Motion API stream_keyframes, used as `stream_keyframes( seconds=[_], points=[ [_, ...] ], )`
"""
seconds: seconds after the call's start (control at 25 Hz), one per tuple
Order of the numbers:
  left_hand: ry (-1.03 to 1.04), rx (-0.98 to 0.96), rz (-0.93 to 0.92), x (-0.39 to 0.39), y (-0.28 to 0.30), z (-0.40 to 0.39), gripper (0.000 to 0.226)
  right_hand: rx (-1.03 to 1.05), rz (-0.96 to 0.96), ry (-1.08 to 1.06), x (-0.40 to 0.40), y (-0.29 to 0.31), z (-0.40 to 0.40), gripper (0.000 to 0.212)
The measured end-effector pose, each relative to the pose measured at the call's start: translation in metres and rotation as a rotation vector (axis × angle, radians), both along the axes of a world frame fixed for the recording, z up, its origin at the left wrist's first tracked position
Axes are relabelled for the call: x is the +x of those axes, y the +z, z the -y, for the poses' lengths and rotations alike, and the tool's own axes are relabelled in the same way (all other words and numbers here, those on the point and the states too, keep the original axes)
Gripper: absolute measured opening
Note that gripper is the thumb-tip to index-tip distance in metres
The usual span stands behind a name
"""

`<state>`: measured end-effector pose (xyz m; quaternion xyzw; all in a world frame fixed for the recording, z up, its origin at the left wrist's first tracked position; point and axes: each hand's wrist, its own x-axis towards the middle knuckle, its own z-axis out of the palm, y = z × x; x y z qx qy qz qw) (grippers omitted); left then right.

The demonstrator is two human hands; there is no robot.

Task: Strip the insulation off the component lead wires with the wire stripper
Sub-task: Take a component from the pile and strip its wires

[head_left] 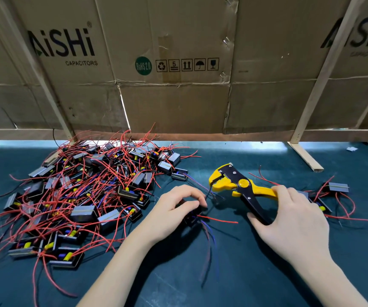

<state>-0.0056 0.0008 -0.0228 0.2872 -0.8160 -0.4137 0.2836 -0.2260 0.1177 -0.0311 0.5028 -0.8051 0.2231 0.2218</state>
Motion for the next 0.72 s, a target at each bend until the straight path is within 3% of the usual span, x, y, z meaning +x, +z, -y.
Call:
stream_keyframes(
  seconds=[0.24, 0.4, 0.6, 0.72],
  points=[
    [-0.019, -0.352, 0.031, -0.01, -0.004, -0.011, 0.023, -0.015, 0.012, -0.009, -0.003, -0.002, 0.001, 0.06],
    [0.019, -0.673, 0.294, -0.029, -0.014, -0.02, 0.033, -0.025, 0.053, -0.027, -0.003, 0.0, 0.0, 0.059],
    [0.208, -0.565, 0.353, -0.024, -0.015, -0.014, 0.013, 0.03, 0.098, -0.081, -0.01, 0.005, -0.001, 0.059],
    [0.231, -0.601, 0.401, -0.018, -0.015, -0.012, 0.011, 0.041, 0.095, -0.079, -0.013, 0.005, -0.001, 0.06]
  ],
)
